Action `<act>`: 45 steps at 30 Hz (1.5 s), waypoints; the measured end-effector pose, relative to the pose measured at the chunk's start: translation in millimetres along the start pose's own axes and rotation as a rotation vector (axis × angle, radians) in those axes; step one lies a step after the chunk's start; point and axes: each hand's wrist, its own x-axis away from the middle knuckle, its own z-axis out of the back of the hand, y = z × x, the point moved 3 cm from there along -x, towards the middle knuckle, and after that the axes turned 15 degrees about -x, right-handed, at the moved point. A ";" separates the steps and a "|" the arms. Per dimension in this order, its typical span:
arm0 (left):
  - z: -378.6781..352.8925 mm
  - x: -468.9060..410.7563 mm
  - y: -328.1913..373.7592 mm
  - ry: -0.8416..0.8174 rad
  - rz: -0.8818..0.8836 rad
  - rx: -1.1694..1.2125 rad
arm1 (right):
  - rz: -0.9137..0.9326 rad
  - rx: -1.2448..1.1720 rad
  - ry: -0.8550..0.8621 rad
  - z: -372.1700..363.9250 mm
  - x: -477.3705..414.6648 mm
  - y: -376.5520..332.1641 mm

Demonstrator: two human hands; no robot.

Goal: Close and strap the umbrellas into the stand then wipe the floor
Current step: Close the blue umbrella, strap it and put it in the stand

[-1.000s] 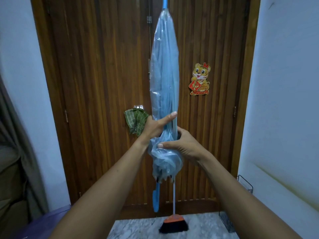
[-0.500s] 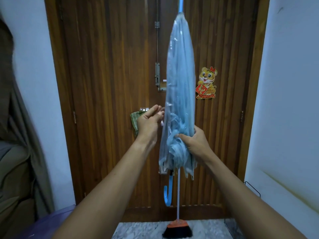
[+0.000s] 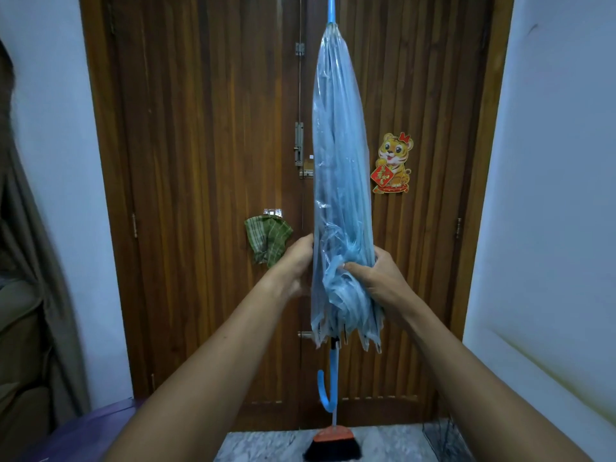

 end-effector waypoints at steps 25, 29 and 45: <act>6.0 19.6 3.9 0.270 -0.311 0.491 | -0.048 -0.304 0.081 12.3 0.5 10.6; 7.2 22.5 3.7 0.255 -0.338 0.502 | -0.046 -0.257 0.103 10.4 -0.6 7.6; -11.9 36.3 10.5 0.652 -1.003 -0.934 | 0.042 0.181 0.011 -10.7 -4.1 0.4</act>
